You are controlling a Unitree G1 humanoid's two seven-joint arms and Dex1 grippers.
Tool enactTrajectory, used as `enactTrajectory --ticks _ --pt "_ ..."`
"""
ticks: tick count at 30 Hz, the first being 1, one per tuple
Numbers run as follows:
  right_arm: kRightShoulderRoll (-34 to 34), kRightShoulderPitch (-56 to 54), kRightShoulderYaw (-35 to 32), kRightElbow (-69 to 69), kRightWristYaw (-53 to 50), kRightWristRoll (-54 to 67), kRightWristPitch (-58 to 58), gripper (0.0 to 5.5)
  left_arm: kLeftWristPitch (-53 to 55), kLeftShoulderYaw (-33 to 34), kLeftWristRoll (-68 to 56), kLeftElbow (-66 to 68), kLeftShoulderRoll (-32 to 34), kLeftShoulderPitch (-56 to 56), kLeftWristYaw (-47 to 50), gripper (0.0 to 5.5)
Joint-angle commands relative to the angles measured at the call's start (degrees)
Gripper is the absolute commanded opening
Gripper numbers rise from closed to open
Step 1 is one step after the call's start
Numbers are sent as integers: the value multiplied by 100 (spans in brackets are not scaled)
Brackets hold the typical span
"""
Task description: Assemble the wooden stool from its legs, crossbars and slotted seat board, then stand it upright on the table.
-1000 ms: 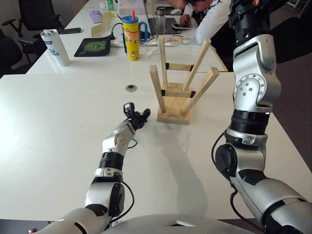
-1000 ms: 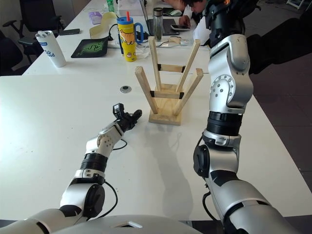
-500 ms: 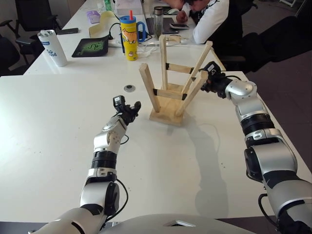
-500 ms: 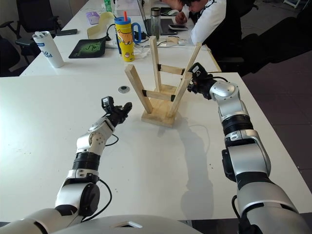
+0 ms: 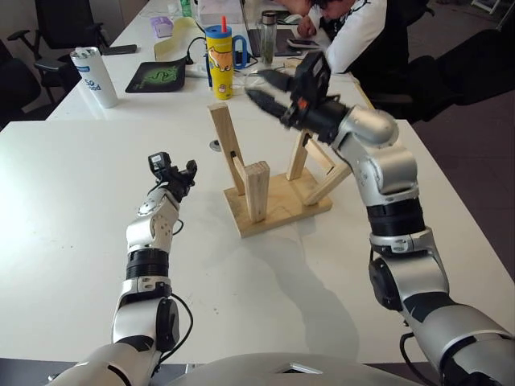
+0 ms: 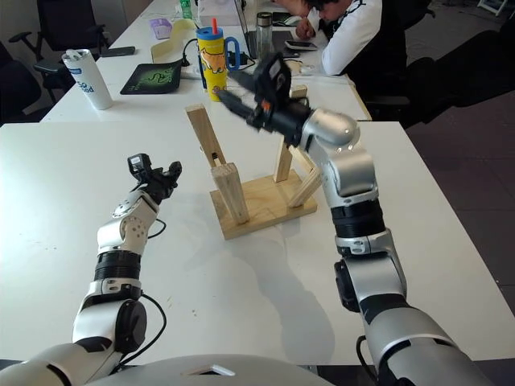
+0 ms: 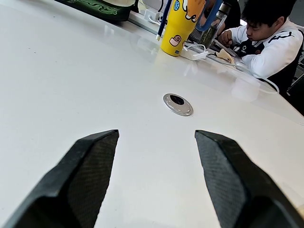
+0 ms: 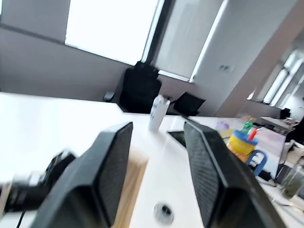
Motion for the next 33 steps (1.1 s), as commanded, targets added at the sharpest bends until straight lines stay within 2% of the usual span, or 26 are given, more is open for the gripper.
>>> enactTrajectory --ticks 1,4,6,8,9,13,16,20,24,33 --pt "93 -1543 -1401 -319 -1446 955 287 200 50 -102 86 -113 -106 218 66 301" --pt "-642 -2250 -1880 1132 -2339 343 -346 200 121 -154 116 -384 -112 401 124 301" --pt "-1309 -2220 -1586 2724 -2775 -548 -831 200 170 -190 169 -683 -98 540 214 301" --pt "-1663 -1651 -1009 3961 -2751 -1295 -1123 200 212 -262 253 -886 -52 649 231 301" --pt "-1704 -1240 -797 4365 -2624 -1531 -1277 182 227 -295 297 -948 -12 725 213 301" --pt "-1657 312 -73 5148 -1906 -2192 -1936 121 393 -721 661 -1269 251 1172 6 301" --pt "-1559 1296 320 5320 -1604 -2504 -2345 74 628 -1095 914 -1533 501 1484 -224 273" --pt "-1236 2220 413 5082 -1278 -2412 -2673 3 1093 -1448 984 -1995 782 1690 -691 206" --pt "-1044 2637 426 4698 -1198 -2313 -2721 0 1419 -1749 1056 -2124 945 1757 -1040 141" --pt "-937 3722 971 2382 286 -1877 -2375 0 2644 -2241 772 -3543 905 2434 -1435 5"
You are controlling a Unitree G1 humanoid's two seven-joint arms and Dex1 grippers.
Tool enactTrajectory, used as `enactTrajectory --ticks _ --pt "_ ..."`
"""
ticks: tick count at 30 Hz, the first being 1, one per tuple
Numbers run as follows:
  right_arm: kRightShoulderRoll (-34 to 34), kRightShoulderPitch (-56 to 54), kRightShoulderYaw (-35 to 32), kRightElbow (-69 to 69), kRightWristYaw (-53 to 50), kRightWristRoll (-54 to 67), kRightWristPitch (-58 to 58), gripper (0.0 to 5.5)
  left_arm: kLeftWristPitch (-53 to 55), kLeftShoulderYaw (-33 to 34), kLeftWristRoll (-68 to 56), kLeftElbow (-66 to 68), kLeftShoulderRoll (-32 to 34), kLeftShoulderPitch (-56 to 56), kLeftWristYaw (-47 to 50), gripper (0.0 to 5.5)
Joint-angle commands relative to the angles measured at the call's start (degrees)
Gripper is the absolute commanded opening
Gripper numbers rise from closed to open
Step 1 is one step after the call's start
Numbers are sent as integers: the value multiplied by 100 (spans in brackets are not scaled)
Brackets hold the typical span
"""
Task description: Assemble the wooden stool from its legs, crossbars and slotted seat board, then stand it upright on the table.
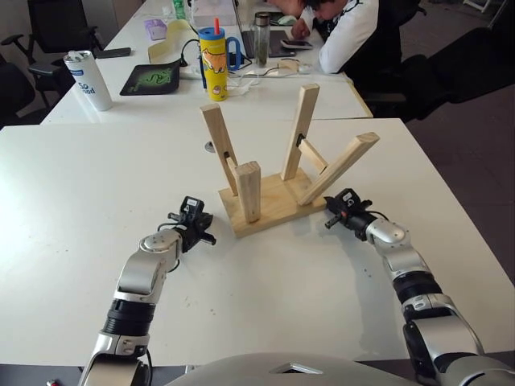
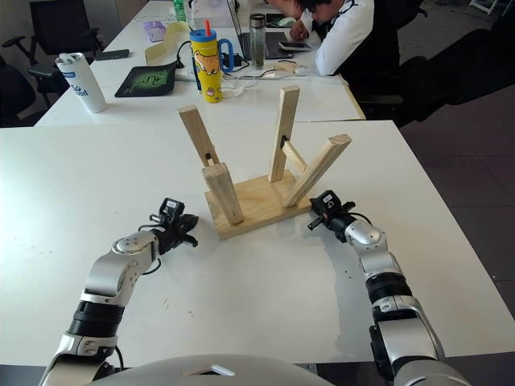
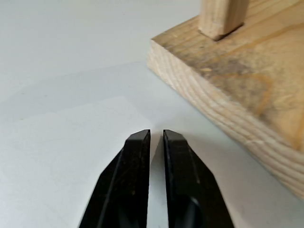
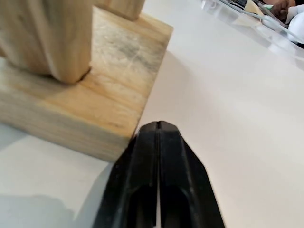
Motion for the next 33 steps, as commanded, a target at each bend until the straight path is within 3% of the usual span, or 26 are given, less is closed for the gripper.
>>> enactTrajectory --ticks 1,15,22,33 --pt "109 616 356 -880 680 181 578 0 467 -173 -141 -531 -76 320 -46 5" --pt "417 689 648 -2506 844 445 1539 0 -401 283 178 418 -266 126 394 5" --pt "619 430 348 -3180 702 752 1663 0 -285 392 -195 -340 -410 -217 219 5" --pt "714 21 -30 -3735 498 966 1599 0 468 1112 -770 -1325 -697 -832 477 5"
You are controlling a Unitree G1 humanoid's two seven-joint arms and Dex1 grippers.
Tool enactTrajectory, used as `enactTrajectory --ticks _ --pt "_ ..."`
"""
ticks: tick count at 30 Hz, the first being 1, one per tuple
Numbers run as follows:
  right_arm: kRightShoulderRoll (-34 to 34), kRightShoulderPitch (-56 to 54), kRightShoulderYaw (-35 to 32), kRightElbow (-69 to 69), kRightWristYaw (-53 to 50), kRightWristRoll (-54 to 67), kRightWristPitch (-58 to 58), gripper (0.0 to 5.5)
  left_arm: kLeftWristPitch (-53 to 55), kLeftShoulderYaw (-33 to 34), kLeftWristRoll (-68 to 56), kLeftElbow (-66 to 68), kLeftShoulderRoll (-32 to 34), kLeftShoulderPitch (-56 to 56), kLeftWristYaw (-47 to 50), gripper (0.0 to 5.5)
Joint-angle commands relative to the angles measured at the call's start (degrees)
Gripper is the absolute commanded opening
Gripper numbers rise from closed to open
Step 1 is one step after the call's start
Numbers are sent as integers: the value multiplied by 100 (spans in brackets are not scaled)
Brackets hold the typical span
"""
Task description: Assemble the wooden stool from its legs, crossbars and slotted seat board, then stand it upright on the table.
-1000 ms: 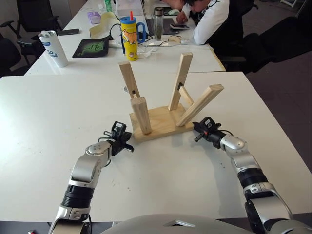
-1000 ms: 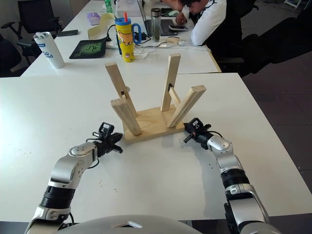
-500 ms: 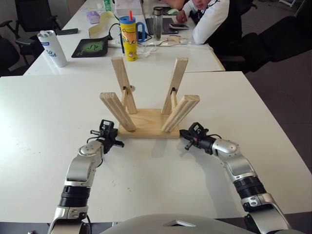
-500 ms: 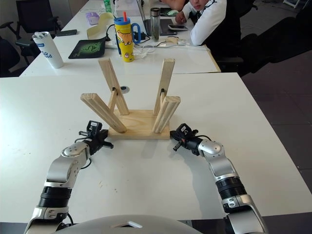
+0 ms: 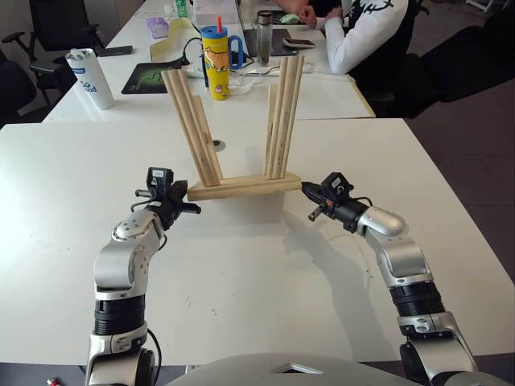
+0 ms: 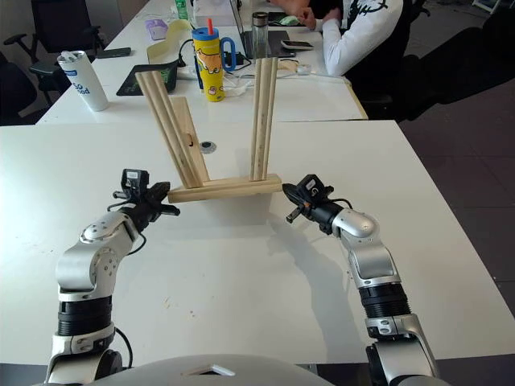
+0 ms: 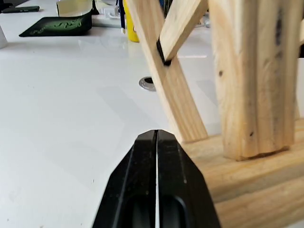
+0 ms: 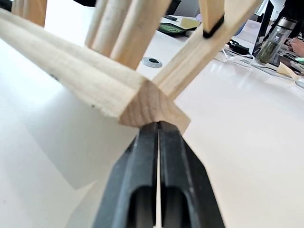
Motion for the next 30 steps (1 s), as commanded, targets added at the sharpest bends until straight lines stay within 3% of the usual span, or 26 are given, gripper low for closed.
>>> enactTrajectory --ticks 1,7,14,22,30 --pt "406 -494 87 -526 33 379 -217 0 274 -238 -448 -291 -280 -254 -189 5" --pt "334 -350 85 -262 -49 255 -334 0 381 -117 -219 -71 -133 -142 -76 5" --pt "134 -444 -133 1241 -723 -382 -1276 0 228 135 356 536 347 -129 326 5" --pt "349 -1621 207 3312 -1208 -1024 -1861 0 -149 -643 671 1251 83 105 284 5" --pt "499 -1903 698 4348 -912 -1412 -2008 0 -1660 -1116 1140 2778 -313 167 488 5"
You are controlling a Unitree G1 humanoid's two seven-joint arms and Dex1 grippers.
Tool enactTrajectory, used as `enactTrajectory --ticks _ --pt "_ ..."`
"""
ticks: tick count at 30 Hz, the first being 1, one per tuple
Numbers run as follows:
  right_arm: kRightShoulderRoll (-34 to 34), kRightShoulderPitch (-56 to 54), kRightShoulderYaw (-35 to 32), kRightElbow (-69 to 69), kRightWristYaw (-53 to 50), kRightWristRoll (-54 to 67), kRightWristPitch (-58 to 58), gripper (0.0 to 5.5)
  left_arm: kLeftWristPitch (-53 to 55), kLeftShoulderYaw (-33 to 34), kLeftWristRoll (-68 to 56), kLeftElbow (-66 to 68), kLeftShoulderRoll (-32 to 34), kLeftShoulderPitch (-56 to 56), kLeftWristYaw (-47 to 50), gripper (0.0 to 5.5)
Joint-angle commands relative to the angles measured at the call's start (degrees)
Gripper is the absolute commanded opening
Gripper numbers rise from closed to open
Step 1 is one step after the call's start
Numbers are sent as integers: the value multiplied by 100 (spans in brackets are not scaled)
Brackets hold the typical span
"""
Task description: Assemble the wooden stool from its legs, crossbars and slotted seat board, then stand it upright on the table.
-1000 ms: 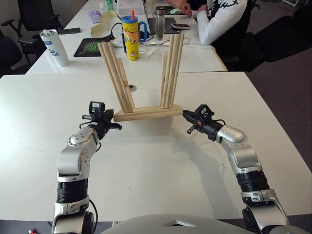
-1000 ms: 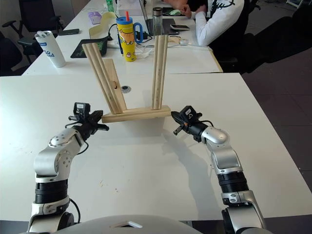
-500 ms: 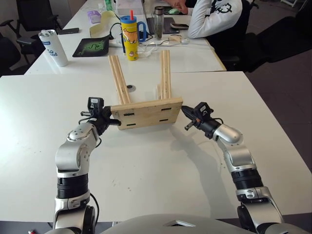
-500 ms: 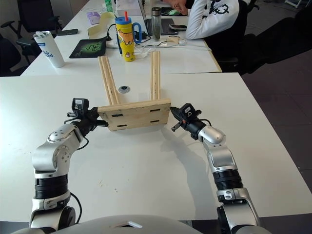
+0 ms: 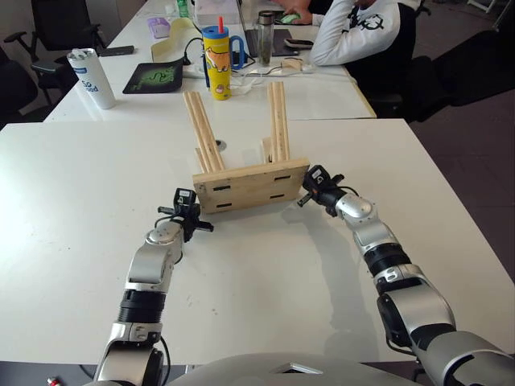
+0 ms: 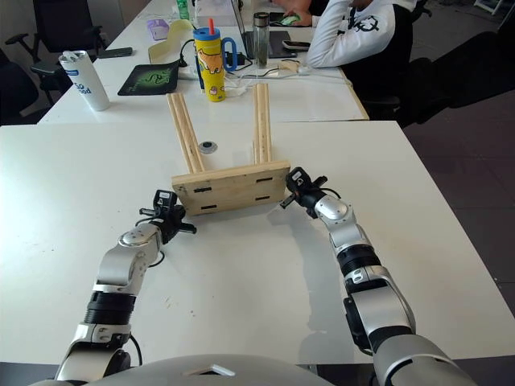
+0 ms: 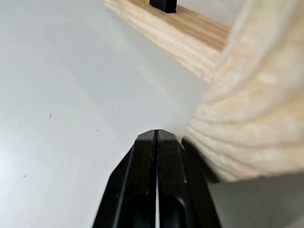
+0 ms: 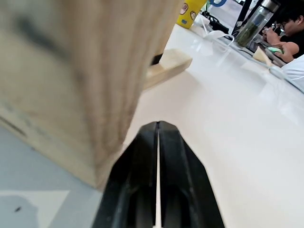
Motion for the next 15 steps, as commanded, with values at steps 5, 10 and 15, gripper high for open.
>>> enactTrajectory --ticks 5,10,15 --pt "328 136 196 -402 381 76 -116 0 -843 -152 135 490 -251 -159 -64 5" --pt "562 65 80 -1632 410 503 281 0 -777 -309 -47 -378 -302 -371 -367 5" --pt "636 -234 -131 -2927 325 877 967 0 -272 -166 -436 -1522 -175 -928 -521 5"
